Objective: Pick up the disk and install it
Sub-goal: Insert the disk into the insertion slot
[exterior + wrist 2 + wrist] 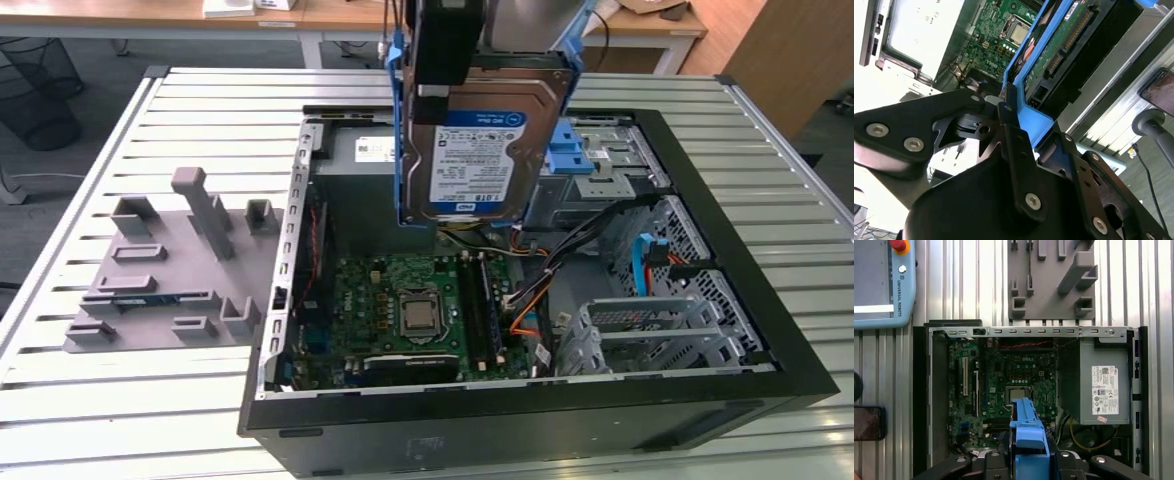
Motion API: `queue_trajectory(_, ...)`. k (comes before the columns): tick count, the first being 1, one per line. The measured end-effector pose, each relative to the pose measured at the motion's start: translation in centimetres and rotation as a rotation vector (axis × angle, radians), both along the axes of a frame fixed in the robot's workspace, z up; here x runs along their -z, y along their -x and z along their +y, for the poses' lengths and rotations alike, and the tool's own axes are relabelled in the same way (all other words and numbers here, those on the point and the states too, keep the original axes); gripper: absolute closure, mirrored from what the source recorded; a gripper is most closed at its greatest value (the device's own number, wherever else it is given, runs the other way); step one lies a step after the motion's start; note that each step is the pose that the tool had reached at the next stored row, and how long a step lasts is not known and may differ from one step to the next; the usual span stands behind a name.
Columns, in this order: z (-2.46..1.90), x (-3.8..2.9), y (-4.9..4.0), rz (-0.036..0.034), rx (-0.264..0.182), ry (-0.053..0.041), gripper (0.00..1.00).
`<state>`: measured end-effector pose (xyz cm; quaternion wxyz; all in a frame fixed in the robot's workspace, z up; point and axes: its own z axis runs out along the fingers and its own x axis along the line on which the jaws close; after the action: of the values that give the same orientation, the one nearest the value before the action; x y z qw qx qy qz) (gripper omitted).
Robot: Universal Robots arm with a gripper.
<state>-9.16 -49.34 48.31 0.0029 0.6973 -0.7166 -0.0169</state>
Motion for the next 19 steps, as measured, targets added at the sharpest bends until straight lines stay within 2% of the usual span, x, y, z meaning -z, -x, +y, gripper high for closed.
queue_trajectory(3, -0.82, 0.03, 0.0, -0.0001, 0.0, 0.0001, 0.64)
queue_trajectory(6, -1.32, 0.03, 0.0, 0.0, 0.0, 0.0011, 0.64)
queue_trajectory(9, -1.46, 0.05, -0.11, -0.0001, 0.0, 0.001, 0.64)
queue_trajectory(19, -1.5, 0.13, -1.84, 0.0, 0.0, 0.0011, 0.64)
